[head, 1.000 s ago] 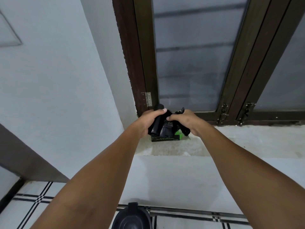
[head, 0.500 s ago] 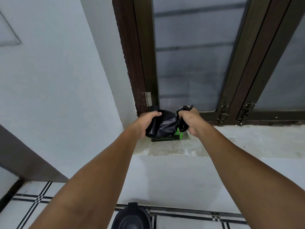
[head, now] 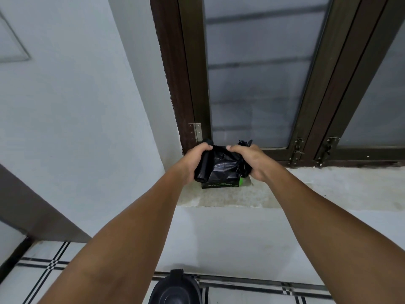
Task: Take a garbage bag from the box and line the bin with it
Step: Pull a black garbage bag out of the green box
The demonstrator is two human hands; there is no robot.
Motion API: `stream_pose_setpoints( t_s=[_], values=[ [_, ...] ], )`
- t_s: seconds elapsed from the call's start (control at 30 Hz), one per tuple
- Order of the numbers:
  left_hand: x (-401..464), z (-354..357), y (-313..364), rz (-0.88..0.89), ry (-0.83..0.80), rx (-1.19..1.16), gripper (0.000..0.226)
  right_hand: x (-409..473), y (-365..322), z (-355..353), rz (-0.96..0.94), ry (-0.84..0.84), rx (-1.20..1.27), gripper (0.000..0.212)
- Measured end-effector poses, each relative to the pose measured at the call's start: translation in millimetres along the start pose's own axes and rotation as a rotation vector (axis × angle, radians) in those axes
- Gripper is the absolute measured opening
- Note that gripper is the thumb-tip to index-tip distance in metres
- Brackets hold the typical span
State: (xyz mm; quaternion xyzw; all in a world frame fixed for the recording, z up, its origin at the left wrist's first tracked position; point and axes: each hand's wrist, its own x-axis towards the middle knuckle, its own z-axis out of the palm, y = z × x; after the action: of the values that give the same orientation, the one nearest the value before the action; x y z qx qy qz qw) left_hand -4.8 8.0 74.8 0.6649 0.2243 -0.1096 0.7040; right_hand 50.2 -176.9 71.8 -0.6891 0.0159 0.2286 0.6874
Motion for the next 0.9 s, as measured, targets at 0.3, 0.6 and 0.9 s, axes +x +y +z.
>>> stream_pose_setpoints(
  t_s=[0.3, 0.6, 0.9],
  values=[
    [1, 1, -2, 0.042, -0.002, 0.027, 0.048, 4, 5, -2, -0.008, 0.01, -0.14, 0.053],
    [-2, 13, 1, 0.001, 0.051, 0.007, 0.052, 13, 18, 2, 0.018, 0.072, -0.054, 0.057],
    [8, 16, -4, 0.152, 0.019, 0.15, 0.042, 13, 17, 5, -0.008, 0.098, -0.151, 0.023]
  ],
)
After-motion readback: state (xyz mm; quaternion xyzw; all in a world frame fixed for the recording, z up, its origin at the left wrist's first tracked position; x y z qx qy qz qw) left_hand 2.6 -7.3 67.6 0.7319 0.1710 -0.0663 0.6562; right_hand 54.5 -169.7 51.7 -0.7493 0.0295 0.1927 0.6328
